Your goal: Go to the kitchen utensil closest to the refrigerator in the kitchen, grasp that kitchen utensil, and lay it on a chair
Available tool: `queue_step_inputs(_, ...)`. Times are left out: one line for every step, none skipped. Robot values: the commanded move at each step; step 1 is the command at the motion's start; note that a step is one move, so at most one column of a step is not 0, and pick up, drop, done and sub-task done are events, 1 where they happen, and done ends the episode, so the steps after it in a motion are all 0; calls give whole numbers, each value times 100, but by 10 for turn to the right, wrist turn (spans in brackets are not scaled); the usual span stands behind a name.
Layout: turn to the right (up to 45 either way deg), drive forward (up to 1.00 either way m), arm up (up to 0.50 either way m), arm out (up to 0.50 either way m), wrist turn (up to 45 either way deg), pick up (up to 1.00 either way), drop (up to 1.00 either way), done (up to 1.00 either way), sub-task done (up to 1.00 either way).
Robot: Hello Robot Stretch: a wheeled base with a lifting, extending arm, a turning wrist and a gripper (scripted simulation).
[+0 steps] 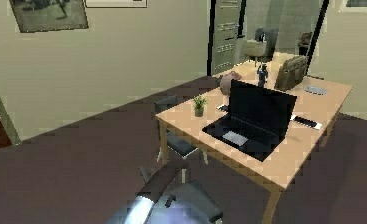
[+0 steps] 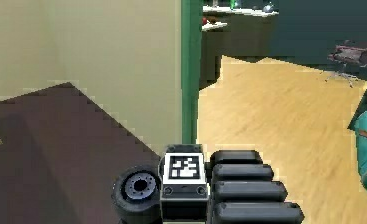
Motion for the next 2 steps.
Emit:
queue_step_inputs(-360, 0, 0, 0, 0, 0, 0, 0, 0)
queue_step_inputs(330, 0, 0, 0, 0, 0, 0, 0, 0)
